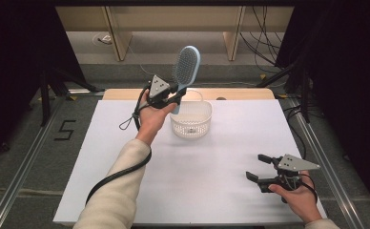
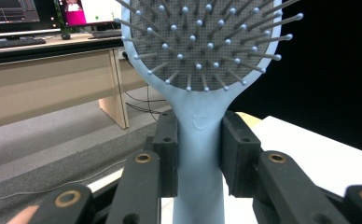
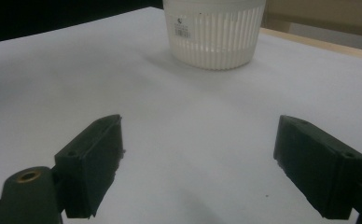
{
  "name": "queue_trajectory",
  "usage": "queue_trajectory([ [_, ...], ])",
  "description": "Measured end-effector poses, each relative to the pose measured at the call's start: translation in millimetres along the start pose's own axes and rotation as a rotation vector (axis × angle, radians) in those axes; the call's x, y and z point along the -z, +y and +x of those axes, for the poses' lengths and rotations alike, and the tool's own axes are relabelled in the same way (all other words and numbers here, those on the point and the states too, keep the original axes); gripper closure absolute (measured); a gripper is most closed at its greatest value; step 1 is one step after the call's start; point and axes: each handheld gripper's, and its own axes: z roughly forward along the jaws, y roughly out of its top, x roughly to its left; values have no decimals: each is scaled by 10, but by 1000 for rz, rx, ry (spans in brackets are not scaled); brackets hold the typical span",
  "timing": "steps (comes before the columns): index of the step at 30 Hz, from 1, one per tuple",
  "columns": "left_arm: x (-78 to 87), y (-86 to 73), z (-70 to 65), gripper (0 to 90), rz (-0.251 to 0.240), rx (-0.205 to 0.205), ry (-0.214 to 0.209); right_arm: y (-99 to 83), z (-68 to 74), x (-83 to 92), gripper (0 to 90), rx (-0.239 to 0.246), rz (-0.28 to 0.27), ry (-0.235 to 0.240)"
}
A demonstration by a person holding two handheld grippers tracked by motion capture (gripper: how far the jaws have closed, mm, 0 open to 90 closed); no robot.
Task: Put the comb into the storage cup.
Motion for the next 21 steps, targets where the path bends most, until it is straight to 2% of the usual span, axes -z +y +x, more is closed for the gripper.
queue_trajectory([
  [21, -59, -31, 14, 697, 9, -8, -25, -1, 1, 0, 165, 0, 0, 2],
])
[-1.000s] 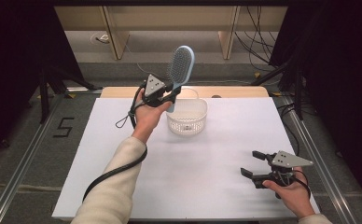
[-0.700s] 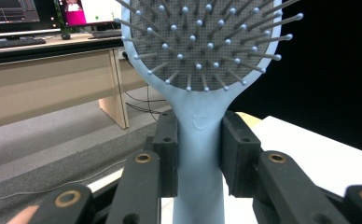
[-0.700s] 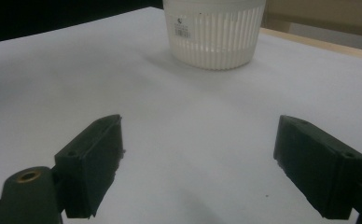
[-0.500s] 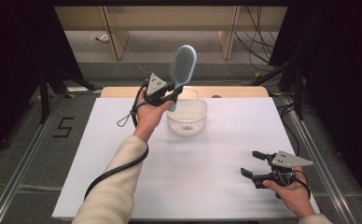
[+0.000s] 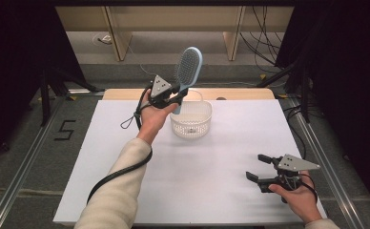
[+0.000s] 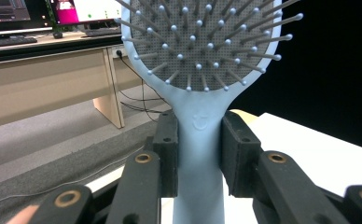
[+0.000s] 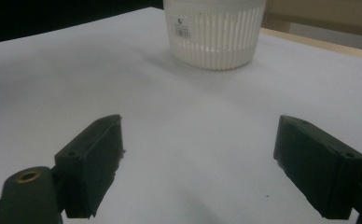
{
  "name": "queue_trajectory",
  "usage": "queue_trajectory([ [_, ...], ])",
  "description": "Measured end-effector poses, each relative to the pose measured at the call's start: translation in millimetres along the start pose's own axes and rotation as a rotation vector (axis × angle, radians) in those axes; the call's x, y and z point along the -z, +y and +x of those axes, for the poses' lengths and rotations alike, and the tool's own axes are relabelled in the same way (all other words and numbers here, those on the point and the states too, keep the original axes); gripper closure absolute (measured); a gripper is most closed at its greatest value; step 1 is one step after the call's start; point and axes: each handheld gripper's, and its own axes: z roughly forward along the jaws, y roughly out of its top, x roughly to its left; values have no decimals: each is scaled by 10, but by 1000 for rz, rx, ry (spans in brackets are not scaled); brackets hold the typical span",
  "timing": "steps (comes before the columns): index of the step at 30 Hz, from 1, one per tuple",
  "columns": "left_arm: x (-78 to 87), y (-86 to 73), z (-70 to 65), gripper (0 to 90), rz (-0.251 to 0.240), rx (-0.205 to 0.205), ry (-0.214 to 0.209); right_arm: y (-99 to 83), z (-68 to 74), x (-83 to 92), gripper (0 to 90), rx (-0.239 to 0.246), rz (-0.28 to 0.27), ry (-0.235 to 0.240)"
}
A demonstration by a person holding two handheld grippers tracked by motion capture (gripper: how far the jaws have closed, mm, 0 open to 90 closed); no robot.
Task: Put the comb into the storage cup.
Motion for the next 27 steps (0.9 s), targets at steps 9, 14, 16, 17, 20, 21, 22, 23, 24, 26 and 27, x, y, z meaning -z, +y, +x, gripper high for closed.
queue_trajectory([
  [9, -24, -25, 16, 697, 1, -13, -8, 0, 2, 0, 165, -2, -1, 1],
  [14, -40, -60, 26, 697, 4, -16, -14, 0, 1, 0, 165, -1, 0, 3],
  [16, -46, -70, 29, 697, 5, -20, -15, 0, 1, 0, 165, -1, 0, 3],
  [17, -48, -72, 30, 697, 6, -22, -16, 0, 1, 0, 165, -1, 0, 2],
  [20, -57, -76, 37, 697, 5, -24, -20, 0, 3, 0, 165, -1, 2, 3],
  [21, -59, -77, 38, 697, 5, -26, -20, -1, 3, 0, 165, -2, 2, 4],
  [22, -62, -80, 40, 697, 5, -27, -21, -1, 3, 0, 165, -2, 2, 4],
  [23, -65, -82, 40, 697, 5, -27, -22, 0, 3, 1, 165, -2, 2, 3],
  [24, -70, -87, 41, 697, 9, -31, -21, 0, 1, 0, 165, 0, 1, 4],
  [26, -76, -93, 45, 697, 10, -30, -23, 0, 3, 1, 165, -2, 2, 4],
  [27, -79, -97, 47, 697, 11, -30, -23, 0, 3, 0, 165, -2, 2, 4],
])
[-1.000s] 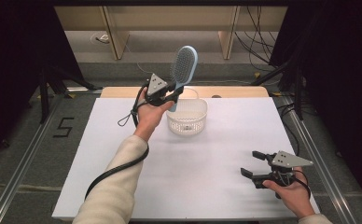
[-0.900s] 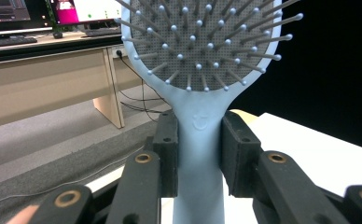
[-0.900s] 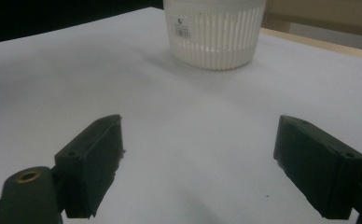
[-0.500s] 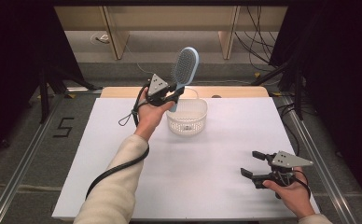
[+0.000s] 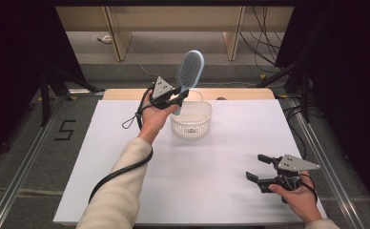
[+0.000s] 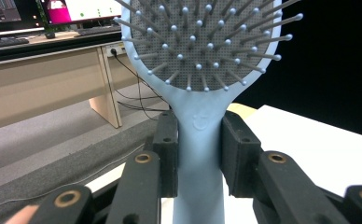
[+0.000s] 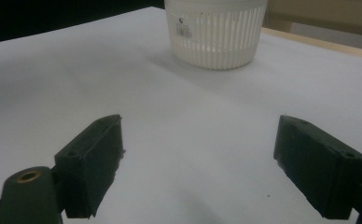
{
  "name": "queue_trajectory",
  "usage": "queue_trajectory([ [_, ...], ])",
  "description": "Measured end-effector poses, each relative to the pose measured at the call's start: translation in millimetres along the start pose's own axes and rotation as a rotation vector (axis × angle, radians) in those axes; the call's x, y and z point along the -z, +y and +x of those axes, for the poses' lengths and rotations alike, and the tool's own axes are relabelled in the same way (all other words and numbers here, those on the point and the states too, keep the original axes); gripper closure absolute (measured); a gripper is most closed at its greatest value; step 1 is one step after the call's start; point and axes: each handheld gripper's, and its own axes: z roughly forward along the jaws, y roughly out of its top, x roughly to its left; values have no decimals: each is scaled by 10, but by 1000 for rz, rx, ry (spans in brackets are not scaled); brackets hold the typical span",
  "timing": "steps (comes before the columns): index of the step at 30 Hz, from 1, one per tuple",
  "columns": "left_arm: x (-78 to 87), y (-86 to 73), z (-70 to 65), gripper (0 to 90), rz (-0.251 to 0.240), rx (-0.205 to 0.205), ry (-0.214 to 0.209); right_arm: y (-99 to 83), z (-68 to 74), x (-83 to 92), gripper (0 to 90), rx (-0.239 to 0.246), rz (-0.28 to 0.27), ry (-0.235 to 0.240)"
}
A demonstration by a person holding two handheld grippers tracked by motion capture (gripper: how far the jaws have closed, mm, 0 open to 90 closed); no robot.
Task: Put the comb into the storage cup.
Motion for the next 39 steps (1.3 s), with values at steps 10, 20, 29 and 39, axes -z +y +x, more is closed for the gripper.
queue_trajectory([
  [10, -41, -40, 5, 697, 8, -3, -9, 0, 1, 0, 165, -1, 0, 1],
  [20, -79, -74, -5, 697, 18, -10, -18, 0, 1, 1, 165, -1, 0, 1],
  [29, -97, -90, 2, 697, 26, -17, -23, -1, -1, -1, 165, -1, 0, 1],
  [39, -130, -115, -3, 697, 32, -25, -30, -1, -2, -1, 165, -3, -1, 1],
])
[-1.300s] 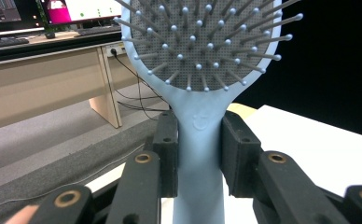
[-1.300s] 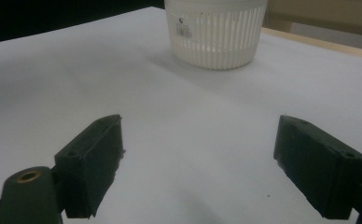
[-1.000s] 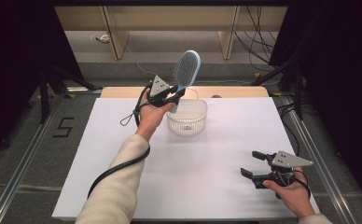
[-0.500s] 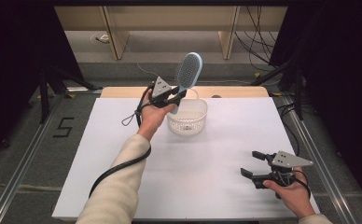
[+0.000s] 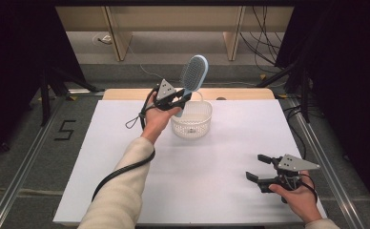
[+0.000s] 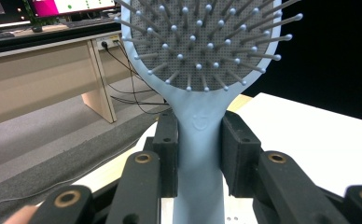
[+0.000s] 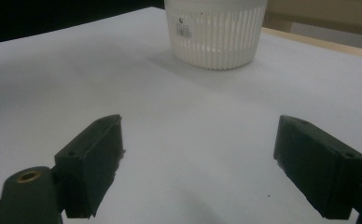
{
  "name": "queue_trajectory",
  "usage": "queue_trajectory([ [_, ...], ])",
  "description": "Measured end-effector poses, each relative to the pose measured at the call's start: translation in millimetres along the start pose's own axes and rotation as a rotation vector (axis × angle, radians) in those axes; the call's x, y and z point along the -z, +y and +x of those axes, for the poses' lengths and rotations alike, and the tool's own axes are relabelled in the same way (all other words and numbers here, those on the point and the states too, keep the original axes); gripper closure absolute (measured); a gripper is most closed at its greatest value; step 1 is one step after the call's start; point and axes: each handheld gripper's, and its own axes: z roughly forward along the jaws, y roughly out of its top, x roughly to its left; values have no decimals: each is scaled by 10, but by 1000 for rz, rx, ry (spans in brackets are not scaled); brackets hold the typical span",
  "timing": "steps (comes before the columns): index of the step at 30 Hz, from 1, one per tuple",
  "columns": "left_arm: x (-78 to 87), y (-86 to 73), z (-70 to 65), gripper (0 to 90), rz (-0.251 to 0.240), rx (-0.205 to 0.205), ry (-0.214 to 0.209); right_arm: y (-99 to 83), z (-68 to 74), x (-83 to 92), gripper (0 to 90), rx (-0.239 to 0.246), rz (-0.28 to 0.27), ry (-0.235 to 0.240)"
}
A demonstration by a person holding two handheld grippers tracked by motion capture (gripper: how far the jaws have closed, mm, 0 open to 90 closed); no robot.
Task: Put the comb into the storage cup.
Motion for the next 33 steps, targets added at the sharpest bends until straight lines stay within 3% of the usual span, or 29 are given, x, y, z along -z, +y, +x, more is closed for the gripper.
queue_trajectory([
  [33, -77, -63, -26, 697, 16, -10, -25, -2, -3, 2, 165, 1, 0, 1],
])
